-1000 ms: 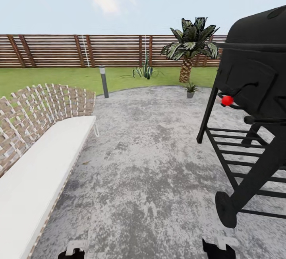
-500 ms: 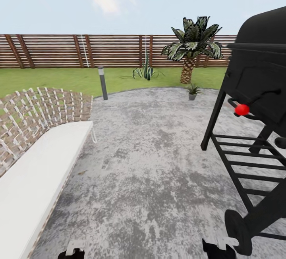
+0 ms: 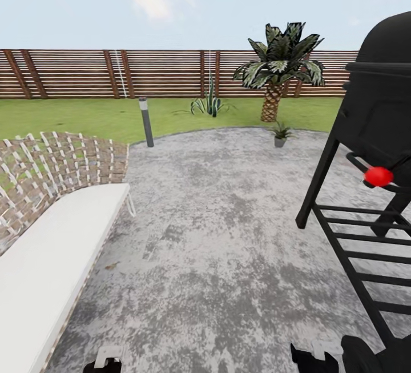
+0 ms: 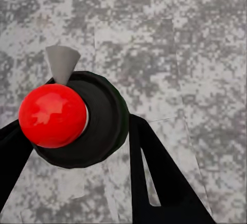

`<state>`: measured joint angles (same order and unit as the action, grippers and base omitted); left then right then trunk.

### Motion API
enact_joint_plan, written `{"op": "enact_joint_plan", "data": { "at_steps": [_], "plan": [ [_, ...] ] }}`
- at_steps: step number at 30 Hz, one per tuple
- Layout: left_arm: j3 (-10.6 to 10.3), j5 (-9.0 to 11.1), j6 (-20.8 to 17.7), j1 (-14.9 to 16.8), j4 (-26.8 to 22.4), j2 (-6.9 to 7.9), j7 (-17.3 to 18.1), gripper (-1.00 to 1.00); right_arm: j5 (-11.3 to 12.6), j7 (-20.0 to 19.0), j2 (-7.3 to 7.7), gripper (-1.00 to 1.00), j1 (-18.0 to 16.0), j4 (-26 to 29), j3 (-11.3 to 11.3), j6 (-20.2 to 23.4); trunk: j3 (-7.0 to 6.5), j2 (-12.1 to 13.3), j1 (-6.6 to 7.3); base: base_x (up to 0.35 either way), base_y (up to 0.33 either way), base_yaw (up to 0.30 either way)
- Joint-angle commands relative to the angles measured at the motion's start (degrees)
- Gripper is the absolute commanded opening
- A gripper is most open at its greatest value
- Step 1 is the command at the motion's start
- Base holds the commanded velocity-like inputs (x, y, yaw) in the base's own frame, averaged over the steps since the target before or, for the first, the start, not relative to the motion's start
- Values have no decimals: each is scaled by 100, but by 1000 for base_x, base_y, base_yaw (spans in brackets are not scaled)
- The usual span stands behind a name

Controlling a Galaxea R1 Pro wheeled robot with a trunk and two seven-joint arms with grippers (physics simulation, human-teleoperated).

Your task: Pick up the pesticide atomizer in the garden and spray insectifuge to fully cover both potted plants in the garden.

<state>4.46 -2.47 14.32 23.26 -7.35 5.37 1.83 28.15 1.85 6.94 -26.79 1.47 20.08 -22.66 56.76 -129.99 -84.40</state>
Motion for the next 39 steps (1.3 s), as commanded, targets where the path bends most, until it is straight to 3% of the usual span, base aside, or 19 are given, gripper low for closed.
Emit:
{"op": "enact_joint_plan", "data": {
  "at_steps": [1, 39],
  "plan": [
    [46, -26, 19, 4, 6, -1, 21, -100, 33, 18, 0, 100, -2, 2, 49, -10, 5, -2, -2, 335, 92, 0],
    [46, -26, 19, 4, 6, -1, 25, -100, 33, 18, 0, 100, -2, 1, 49, -10, 5, -2, -2, 337, 36, 0]
  ]
}}
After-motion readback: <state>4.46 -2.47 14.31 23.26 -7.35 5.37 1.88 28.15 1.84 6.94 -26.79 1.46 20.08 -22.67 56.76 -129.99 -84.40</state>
